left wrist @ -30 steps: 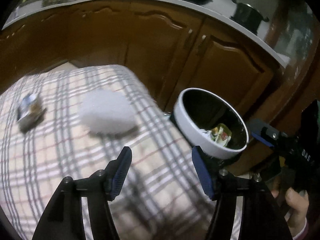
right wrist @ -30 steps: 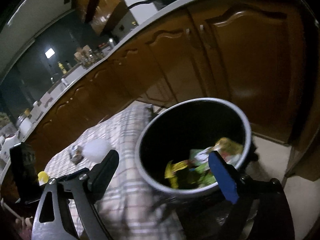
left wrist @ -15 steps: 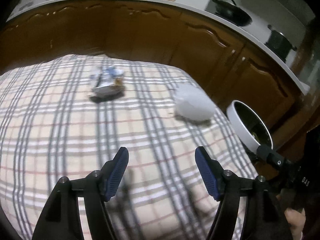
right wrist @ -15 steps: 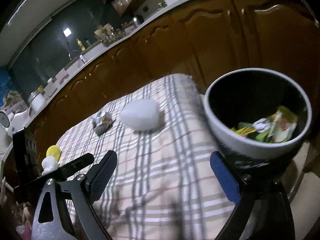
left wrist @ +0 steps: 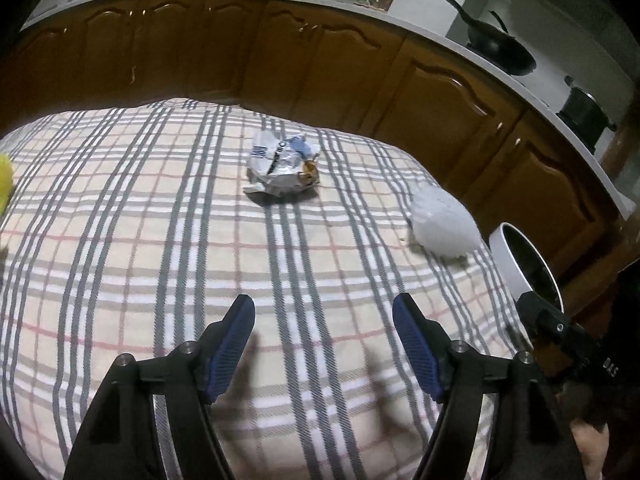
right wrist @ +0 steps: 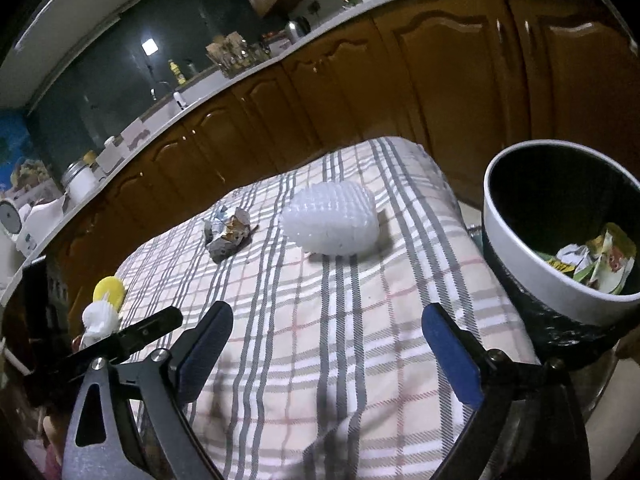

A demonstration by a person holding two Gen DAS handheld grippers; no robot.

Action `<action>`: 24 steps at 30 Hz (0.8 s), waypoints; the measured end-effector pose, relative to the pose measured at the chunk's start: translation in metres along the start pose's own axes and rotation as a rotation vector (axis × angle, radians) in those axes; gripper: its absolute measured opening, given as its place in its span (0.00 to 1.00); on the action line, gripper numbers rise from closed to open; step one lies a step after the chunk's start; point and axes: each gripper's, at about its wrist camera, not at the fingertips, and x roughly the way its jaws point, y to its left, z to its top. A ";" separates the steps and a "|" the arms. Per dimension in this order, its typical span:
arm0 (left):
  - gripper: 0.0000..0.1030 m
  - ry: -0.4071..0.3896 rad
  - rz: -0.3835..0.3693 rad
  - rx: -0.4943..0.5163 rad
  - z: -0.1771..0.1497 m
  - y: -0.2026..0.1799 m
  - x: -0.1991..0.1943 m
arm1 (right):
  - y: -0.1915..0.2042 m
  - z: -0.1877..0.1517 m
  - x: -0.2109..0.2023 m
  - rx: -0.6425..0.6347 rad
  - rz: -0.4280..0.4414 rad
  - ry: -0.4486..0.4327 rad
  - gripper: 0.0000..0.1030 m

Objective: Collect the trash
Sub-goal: 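Move both tools back over the white packet and foam net, then grasp the white printed paper packet with the left tool while the right tool grasps the white foam net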

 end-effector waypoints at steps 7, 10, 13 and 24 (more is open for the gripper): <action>0.69 0.010 0.039 -0.003 0.015 0.007 0.018 | 0.003 0.006 0.015 -0.013 -0.025 0.011 0.94; 0.69 0.005 0.050 -0.003 0.026 0.009 0.028 | 0.004 0.012 0.021 -0.023 -0.036 0.012 0.94; 0.69 0.002 0.060 0.001 0.041 0.009 0.040 | 0.003 0.021 0.026 -0.005 -0.022 0.010 0.94; 0.70 -0.012 0.135 0.039 0.094 0.015 0.105 | -0.005 0.059 0.066 0.026 0.016 0.040 0.90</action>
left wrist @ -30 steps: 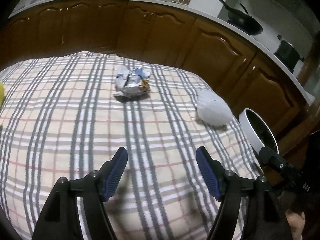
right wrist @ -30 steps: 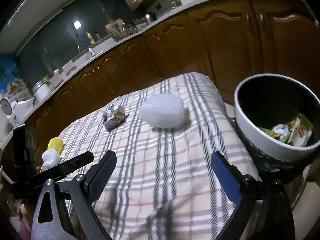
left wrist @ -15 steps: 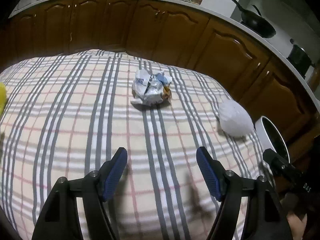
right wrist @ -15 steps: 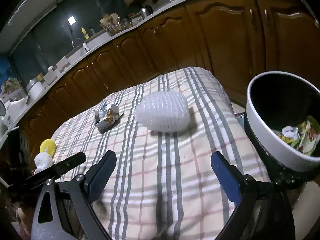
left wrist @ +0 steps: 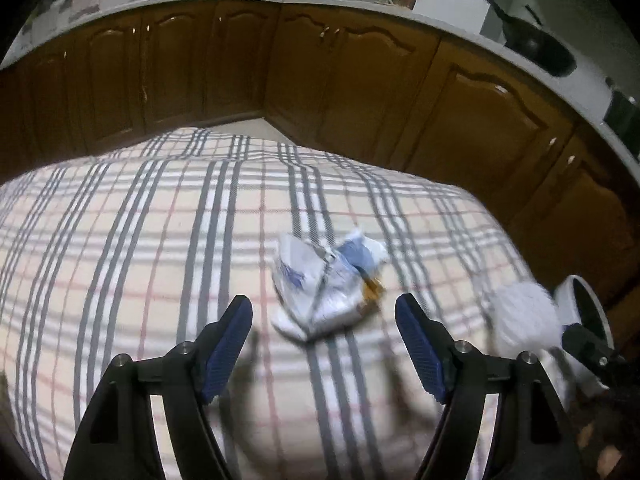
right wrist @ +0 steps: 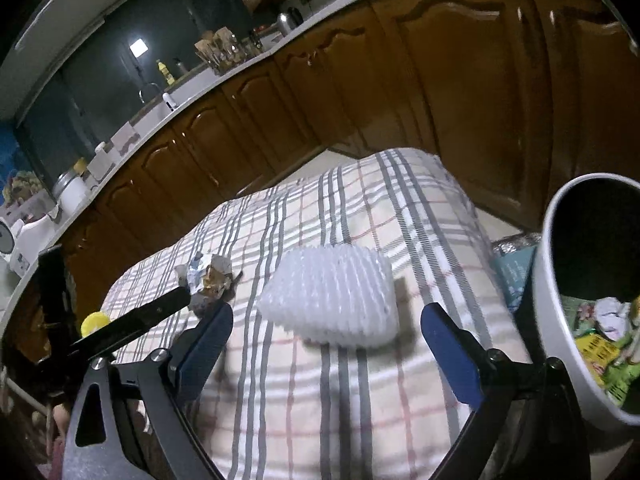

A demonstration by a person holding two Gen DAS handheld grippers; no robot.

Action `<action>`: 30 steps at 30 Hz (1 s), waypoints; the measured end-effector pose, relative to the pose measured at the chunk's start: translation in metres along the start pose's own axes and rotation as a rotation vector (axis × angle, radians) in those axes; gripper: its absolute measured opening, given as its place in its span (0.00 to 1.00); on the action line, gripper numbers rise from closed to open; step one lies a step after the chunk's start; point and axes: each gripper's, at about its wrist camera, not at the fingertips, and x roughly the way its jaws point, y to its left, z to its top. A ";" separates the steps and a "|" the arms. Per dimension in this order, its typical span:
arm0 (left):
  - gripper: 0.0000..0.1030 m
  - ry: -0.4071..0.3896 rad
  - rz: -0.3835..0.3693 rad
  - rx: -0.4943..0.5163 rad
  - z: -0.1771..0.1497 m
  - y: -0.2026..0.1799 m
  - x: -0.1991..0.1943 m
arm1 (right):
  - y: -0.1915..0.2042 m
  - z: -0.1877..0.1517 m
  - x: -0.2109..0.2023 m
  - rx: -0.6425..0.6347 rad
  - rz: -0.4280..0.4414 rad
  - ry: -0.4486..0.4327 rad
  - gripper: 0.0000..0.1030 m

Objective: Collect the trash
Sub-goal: 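Grasp the white printed paper packet with the left tool while the right tool grasps the white foam net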

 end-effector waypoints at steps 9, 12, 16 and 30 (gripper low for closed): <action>0.29 0.003 -0.067 0.040 -0.002 -0.008 0.023 | -0.002 -0.006 0.009 -0.020 0.002 0.027 0.23; 0.28 -0.003 -0.091 0.055 -0.010 -0.015 0.012 | -0.001 -0.009 -0.003 -0.032 0.009 0.007 0.21; 0.28 -0.017 -0.126 0.087 -0.026 -0.033 -0.008 | -0.001 -0.013 -0.022 -0.039 0.021 -0.022 0.21; 0.28 -0.001 -0.232 0.204 -0.073 -0.091 -0.060 | -0.016 -0.037 -0.087 -0.022 0.019 -0.090 0.21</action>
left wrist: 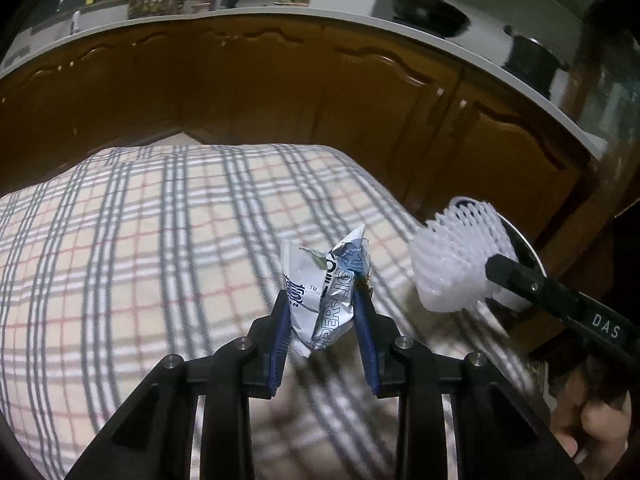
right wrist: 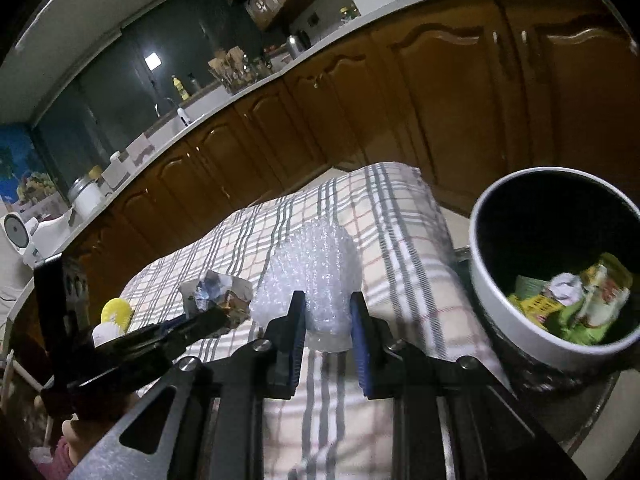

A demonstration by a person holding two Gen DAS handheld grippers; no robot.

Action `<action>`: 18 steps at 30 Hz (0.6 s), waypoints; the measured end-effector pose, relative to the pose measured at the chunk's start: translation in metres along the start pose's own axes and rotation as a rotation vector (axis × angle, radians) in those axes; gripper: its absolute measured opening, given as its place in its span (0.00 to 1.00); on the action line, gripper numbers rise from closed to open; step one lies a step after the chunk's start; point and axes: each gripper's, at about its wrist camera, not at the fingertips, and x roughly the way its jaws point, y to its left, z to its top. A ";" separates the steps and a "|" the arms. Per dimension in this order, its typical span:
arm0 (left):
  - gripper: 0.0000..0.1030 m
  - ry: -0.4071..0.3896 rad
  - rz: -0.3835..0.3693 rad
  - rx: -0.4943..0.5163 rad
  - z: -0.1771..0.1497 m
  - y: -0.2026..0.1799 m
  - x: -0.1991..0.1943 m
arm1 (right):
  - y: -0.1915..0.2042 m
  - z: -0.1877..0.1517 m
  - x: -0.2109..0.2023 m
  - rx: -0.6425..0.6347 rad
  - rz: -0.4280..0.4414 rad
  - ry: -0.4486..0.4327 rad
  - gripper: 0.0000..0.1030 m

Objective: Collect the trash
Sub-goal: 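Grasp the white printed paper packet with the left tool while the right tool grasps the white foam net, then carry the packet and foam net over the black bin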

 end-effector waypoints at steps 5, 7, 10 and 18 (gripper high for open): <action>0.29 0.016 -0.020 0.035 -0.005 -0.024 0.000 | -0.013 -0.007 -0.021 0.010 -0.015 -0.026 0.21; 0.29 0.018 -0.027 0.045 -0.006 -0.031 -0.001 | -0.018 -0.010 -0.030 0.015 -0.025 -0.036 0.21; 0.29 0.022 -0.040 0.060 -0.008 -0.046 0.000 | -0.025 -0.013 -0.040 0.024 -0.039 -0.050 0.21; 0.29 0.030 -0.058 0.110 -0.012 -0.078 0.002 | -0.044 -0.021 -0.065 0.057 -0.071 -0.085 0.21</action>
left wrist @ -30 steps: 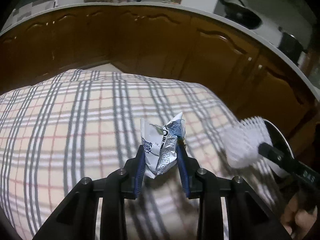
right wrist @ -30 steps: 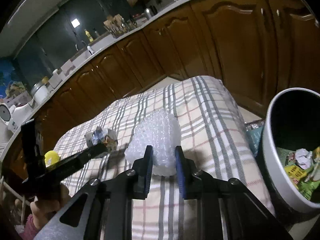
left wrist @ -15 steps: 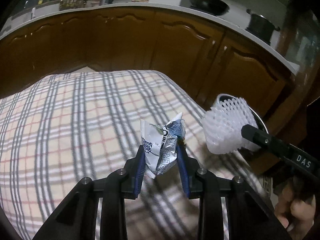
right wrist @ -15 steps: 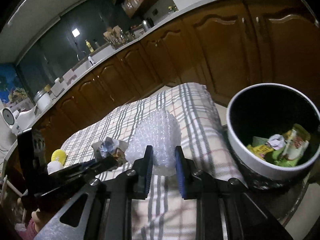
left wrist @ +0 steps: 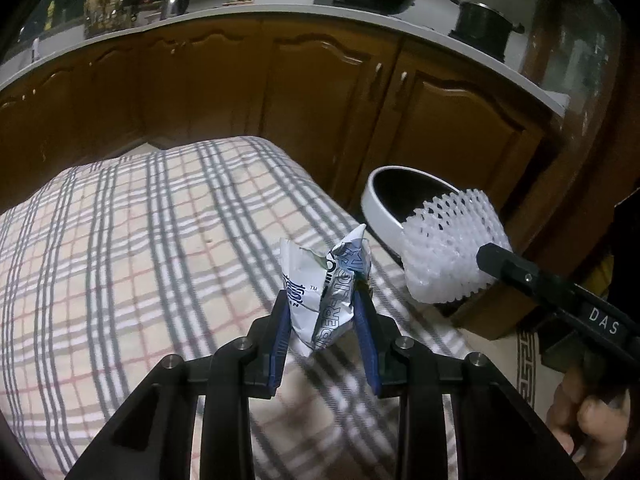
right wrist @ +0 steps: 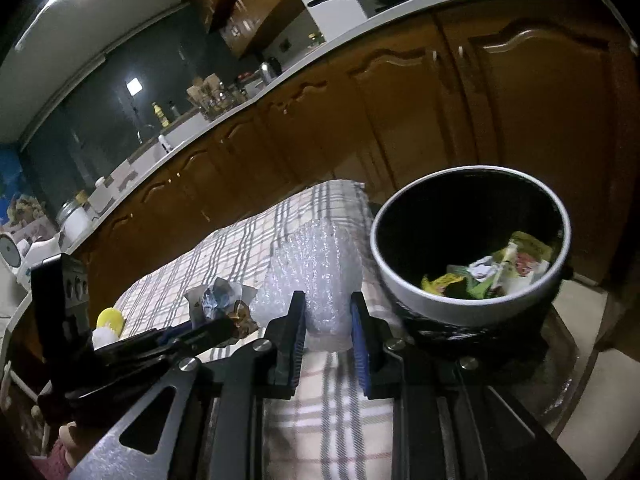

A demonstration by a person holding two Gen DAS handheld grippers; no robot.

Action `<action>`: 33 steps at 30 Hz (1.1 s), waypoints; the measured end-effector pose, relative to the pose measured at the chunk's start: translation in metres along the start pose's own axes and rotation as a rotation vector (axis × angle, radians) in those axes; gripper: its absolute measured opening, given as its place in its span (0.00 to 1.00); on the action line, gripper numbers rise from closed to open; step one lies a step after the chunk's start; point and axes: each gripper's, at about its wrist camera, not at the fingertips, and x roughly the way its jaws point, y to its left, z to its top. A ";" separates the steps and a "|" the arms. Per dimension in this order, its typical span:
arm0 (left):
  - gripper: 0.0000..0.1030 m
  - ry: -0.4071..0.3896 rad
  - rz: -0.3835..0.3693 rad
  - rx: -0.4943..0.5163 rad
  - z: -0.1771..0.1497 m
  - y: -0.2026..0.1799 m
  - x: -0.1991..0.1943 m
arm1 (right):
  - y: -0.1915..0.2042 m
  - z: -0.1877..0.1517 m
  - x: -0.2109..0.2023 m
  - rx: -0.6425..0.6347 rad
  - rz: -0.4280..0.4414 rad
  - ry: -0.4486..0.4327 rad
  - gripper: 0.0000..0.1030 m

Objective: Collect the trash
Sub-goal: 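Carry the packet and foam net over the black bin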

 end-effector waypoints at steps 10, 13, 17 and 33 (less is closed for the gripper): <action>0.29 0.006 -0.005 0.041 0.004 -0.026 0.006 | -0.026 0.002 -0.019 0.033 -0.026 -0.043 0.21; 0.29 0.005 -0.008 0.046 0.008 -0.031 0.009 | -0.032 0.003 -0.023 0.039 -0.032 -0.052 0.21; 0.29 0.004 -0.010 0.052 0.013 -0.037 0.014 | -0.038 0.007 -0.026 0.042 -0.042 -0.060 0.21; 0.29 0.014 -0.022 0.079 0.024 -0.055 0.033 | -0.055 0.014 -0.035 0.061 -0.070 -0.077 0.21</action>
